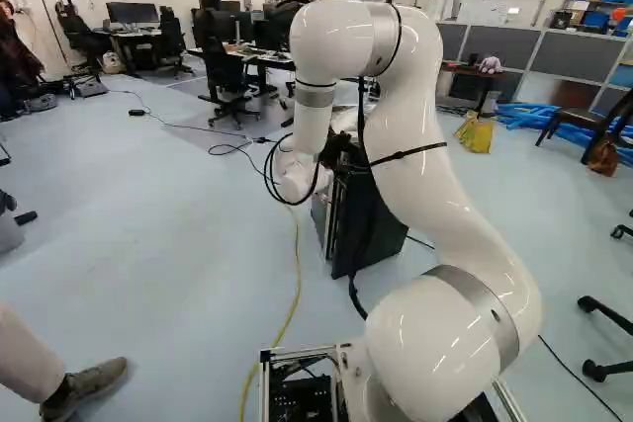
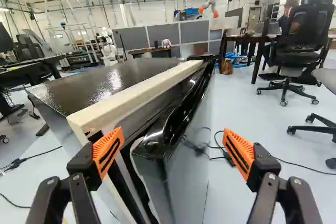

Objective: Grab a drink from the fridge

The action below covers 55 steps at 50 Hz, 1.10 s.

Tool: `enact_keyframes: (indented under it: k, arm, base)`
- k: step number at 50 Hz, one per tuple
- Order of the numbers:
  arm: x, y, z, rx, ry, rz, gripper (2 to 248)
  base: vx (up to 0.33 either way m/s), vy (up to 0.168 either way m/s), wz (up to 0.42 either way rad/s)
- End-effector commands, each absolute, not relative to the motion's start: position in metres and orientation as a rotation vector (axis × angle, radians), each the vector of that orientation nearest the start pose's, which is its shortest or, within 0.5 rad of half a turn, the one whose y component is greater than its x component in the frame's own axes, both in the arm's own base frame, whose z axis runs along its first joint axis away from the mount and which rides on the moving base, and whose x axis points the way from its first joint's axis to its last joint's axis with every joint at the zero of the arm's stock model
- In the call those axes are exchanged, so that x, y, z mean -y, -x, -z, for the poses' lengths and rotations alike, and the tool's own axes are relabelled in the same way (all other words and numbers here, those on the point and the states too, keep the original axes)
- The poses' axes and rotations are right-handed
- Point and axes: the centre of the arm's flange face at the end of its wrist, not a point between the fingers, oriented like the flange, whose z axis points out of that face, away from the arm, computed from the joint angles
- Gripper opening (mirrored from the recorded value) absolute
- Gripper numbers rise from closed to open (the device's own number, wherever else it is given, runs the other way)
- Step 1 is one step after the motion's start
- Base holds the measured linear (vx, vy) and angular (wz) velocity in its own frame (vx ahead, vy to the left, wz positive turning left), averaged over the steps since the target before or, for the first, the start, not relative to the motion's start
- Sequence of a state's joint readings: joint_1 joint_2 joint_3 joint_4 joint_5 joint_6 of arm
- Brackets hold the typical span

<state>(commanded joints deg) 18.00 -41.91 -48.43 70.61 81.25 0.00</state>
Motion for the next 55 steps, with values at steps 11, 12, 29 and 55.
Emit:
enact_keyframes:
  k: [11,12,29,55]
  arm:
    - [-0.07,-0.486,-0.238,0.984,-1.766,-1.652,247]
    - [-0.07,-0.486,-0.238,0.985,-1.766,-1.651,247]
    - [-0.069,-0.477,-0.238,0.988,-1.762,-1.633,247]
    - [-0.066,-0.46,-0.239,0.988,-1.758,-1.601,247]
  base:
    - [0.0,0.0,0.0]
    - [0.0,0.0,0.0]
    - [0.0,0.0,0.0]
    - [0.0,0.0,0.0]
